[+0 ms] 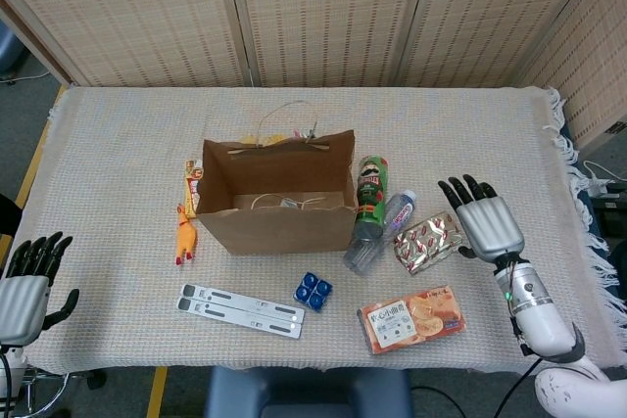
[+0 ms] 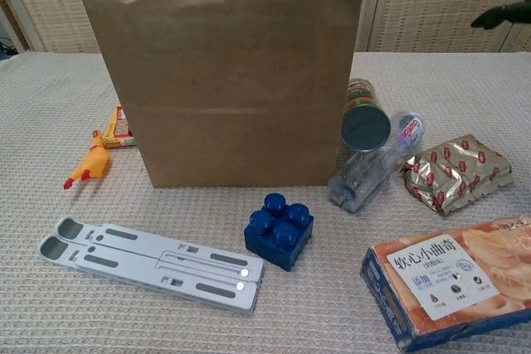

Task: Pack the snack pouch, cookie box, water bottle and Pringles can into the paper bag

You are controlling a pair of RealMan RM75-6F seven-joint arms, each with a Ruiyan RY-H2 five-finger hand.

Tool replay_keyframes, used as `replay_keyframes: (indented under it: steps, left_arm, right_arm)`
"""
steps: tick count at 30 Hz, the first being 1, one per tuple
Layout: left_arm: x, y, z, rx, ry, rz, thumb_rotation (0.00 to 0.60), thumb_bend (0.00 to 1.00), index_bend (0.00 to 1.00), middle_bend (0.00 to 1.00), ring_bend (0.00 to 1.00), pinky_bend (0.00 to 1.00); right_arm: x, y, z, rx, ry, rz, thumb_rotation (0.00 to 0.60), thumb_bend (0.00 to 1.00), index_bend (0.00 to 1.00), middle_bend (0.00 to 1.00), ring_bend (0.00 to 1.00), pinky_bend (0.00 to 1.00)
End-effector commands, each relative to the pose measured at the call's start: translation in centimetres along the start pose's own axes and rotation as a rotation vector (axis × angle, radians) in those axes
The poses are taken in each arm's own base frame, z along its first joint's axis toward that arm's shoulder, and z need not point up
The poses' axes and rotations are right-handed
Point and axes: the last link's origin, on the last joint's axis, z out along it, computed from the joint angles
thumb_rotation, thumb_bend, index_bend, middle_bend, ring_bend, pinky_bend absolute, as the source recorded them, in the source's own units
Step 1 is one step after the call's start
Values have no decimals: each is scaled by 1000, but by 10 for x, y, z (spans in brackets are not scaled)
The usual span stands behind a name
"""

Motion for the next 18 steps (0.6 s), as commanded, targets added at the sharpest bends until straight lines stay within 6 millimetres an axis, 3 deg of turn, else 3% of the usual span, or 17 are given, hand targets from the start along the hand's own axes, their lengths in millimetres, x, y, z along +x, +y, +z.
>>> replay_keyframes:
  steps: [1,9,18]
  left_arm:
    - [0,0,0,1,1,-1,600,381,54,0,0,0]
    - [0,-1,0,-2,-1,-3,600,381,55,0,0,0]
    - [0,-1,1,-5,-4,-6,600,381,55,0,0,0]
  right_arm:
    - [-37,0,9,-3,-122,-25,600,13,0,45,0,163]
    - [-74,-13,36,-10,-232,-59,600,12,0,45,0,163]
    - [-84,-35,60,-14,-239,-67,600,12,0,45,0,163]
